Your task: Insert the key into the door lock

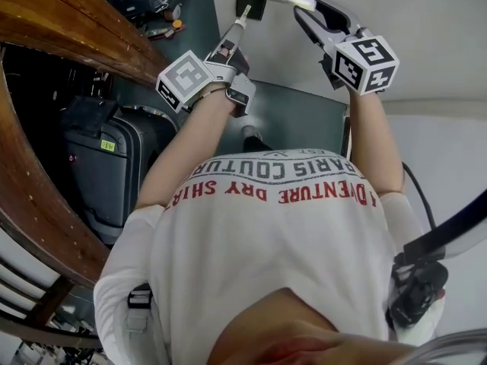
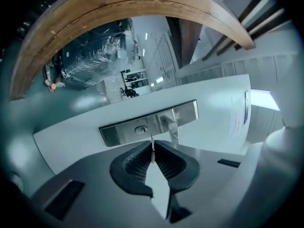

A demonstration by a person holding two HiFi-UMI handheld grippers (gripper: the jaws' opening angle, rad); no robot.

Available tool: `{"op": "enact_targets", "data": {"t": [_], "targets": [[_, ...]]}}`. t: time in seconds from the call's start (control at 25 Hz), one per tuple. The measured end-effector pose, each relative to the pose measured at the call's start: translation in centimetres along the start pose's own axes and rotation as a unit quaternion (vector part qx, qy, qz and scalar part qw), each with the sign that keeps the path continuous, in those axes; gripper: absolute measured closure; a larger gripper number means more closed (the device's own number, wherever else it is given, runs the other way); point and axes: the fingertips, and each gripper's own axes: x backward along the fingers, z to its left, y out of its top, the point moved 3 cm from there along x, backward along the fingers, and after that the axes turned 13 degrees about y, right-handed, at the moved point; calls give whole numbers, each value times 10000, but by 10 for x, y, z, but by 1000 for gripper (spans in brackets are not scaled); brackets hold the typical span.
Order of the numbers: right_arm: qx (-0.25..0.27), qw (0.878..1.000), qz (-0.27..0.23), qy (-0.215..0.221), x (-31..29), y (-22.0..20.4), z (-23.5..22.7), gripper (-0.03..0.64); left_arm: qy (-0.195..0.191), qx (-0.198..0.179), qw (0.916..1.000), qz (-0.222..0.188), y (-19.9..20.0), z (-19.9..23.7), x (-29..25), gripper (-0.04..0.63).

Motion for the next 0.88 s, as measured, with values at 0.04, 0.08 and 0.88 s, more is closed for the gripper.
{"op": "enact_targets", "data": {"t": [0.04,0.08,0.88], "targets": [[-4,10000,3,3,0,0,1,451,-31,168,9998,-85,0,2,-5,572],[-5,10000,6,7,0,-1,1,451,-48,265,9995,-160,0,4,-9,572],[13,9999,-102,97,-1,4,12,454,-36,1055,9925,-618,3,15,-37,572]]}}
